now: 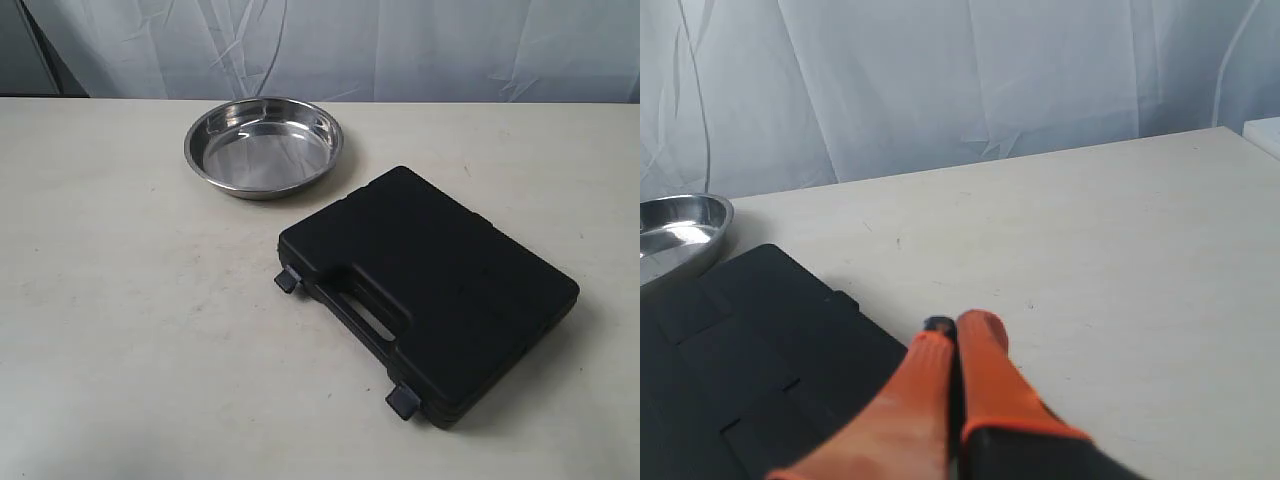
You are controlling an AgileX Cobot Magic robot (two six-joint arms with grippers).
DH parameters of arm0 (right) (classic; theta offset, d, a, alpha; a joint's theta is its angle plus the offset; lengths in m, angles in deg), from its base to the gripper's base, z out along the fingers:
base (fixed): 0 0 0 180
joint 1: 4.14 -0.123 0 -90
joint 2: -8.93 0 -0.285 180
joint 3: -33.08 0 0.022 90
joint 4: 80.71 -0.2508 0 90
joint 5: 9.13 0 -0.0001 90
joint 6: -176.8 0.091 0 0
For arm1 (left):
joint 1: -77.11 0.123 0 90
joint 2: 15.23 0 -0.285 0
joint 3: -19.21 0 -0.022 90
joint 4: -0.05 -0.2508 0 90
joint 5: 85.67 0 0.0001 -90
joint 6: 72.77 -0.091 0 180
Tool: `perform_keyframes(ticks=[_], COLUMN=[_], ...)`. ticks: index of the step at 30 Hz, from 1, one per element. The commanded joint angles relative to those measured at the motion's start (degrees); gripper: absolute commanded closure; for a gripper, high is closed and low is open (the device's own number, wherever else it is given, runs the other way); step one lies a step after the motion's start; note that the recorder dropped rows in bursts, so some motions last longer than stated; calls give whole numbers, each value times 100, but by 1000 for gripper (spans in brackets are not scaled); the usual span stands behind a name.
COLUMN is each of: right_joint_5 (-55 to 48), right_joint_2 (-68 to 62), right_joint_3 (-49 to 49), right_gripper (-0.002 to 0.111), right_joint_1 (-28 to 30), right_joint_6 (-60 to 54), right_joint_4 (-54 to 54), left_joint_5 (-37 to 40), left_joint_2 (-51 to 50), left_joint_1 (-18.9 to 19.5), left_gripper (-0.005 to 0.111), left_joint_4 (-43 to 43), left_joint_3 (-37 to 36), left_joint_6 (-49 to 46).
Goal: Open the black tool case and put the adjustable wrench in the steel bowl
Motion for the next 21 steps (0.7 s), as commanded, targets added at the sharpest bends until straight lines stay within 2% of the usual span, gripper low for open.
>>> perform_keyframes(ticks=[1, 15, 17, 20, 21], right_joint_5=[30, 69, 326, 1146, 1558], right_joint_2=[36, 36, 36, 36, 36], right_joint_3=[11, 11, 11, 11, 11], right_gripper=[109, 109, 109, 109, 109], right_joint_1=[27, 27, 27, 27, 27], right_joint_6=[-17, -17, -58, -189, -57], right_joint_4=[-10, 55, 609, 2089, 2102], left_joint_5=[-59, -59, -59, -59, -59], left_joint_2=[15, 15, 15, 15, 15], left_joint_1=[22, 22, 22, 22, 22], left_gripper=[107, 107, 107, 107, 107], left_joint_4=[-23, -23, -23, -23, -23], left_joint_3=[16, 16, 16, 16, 16], left_joint_6=[14, 14, 14, 14, 14])
